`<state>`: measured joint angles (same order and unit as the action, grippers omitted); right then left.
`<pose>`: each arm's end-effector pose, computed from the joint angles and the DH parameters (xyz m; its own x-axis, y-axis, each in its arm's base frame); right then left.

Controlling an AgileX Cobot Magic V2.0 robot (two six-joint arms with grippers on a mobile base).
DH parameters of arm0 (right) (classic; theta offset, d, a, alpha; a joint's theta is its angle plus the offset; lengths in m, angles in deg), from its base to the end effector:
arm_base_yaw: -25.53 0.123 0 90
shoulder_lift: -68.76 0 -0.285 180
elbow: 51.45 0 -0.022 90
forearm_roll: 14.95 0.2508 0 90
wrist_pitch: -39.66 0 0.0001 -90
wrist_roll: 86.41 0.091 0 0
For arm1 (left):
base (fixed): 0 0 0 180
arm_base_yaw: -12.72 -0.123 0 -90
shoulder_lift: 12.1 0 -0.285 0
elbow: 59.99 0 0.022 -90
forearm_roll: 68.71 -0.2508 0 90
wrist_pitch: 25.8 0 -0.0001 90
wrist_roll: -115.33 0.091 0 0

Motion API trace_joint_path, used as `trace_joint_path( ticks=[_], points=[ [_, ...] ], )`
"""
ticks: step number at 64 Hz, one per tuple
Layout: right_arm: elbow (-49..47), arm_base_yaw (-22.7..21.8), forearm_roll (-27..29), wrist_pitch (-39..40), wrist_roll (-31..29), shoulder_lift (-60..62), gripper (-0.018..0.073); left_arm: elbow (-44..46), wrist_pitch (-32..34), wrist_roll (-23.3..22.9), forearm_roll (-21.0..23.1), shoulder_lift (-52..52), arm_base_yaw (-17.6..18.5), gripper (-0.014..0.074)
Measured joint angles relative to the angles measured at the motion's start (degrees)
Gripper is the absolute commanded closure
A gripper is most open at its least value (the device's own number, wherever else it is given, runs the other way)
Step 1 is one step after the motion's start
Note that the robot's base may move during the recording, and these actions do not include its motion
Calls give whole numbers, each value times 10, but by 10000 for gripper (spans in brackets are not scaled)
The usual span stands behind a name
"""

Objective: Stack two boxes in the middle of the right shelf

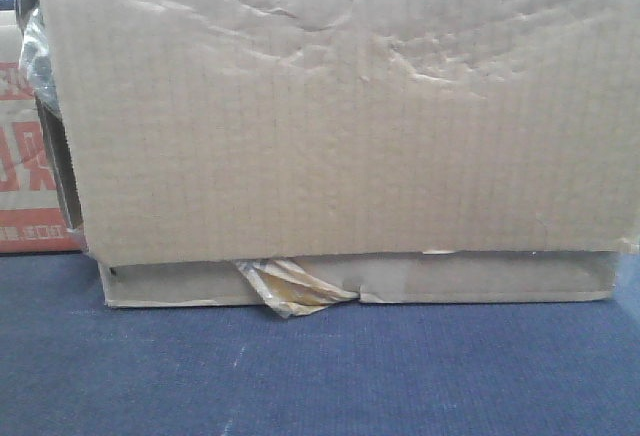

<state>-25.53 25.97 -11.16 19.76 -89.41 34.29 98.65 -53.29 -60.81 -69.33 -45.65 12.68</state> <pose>0.0619 0.0025 0.4427 0.1690 0.0111 -0.9855 -0.0315 0.9995 0.0059 0.0453 0.0005 0.4546 0.1315 0.0770 -0.9883 -0.0158 0.9970 0.0756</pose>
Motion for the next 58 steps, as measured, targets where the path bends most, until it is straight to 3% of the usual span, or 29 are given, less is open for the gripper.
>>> trace_joint_path(
  ticks=[8, 24, 38, 47, 58],
  points=[
    [-13, 0, -1, 1, 0, -49, -16, 20, -7, 0, -1, -39, 17, 67],
    [-13, 2, -1, 1, 0, -94, -10, 26, -27, 0, -1, -107, 41, 47],
    [-13, 16, -1, 0, 0, -109, -10, 88, -138, -20, -1, -229, 41, 47],
    [-13, 36, -1, -2, 0, -122, -10, 171, -237, -22, 0, -331, 14, 47],
    [-13, 46, -1, -15, 0, -133, -10, 250, -307, 28, 0, -434, -53, 47]
  ],
)
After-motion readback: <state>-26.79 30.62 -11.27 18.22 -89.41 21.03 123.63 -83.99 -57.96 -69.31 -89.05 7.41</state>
